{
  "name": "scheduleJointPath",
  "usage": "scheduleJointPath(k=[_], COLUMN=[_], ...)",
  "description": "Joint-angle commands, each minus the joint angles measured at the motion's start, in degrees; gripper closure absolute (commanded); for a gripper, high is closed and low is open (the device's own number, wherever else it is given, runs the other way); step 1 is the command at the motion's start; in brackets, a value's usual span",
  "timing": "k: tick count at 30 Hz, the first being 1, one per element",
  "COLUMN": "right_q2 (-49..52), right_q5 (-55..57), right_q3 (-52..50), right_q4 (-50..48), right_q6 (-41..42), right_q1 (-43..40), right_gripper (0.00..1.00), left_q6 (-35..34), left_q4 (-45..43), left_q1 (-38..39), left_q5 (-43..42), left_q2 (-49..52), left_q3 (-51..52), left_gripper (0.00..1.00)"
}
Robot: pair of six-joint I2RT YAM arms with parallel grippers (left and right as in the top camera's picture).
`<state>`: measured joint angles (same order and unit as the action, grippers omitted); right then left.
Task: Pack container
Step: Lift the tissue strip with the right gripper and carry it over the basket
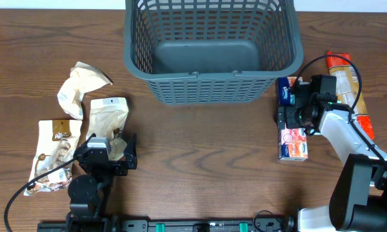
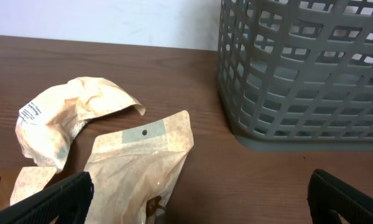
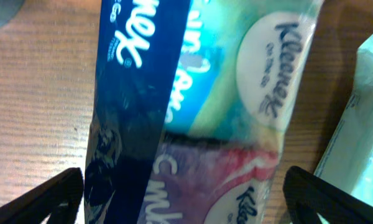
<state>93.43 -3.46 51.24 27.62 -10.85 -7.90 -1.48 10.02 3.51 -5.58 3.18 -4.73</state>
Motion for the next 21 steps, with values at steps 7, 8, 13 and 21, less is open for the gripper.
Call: scheduleJointPath(k=[7,8,13,21], right_q2=[6.10,6.75,8.79,6.86], right_q5=[-0.39,-0.42,-0.44,-0.17], right_q3=[-0.48,-0.48,-0.48,3.23], right_q4=[-1.73,-2.10,-2.93,-1.97], right_q6=[0.52,0.52,0.55,2.56], right_q1=[-0.07,-0.07,-0.07,-0.07], right_gripper=[0.01,0.01,0.27,0.97], left_q6=[0.33,0.33,0.33,0.31], left_q4=[0.11,0.11,0.13,0.11], left_q1=[0.17,0.17,0.17,0.17], left_q5=[0.66,0.66,0.66,0.63], left_q2=[0.07,0.07,0.07,0.07], left_q3=[1.40,1.40,1.40,1.40], left_gripper=[0.01,0.01,0.01,0.01])
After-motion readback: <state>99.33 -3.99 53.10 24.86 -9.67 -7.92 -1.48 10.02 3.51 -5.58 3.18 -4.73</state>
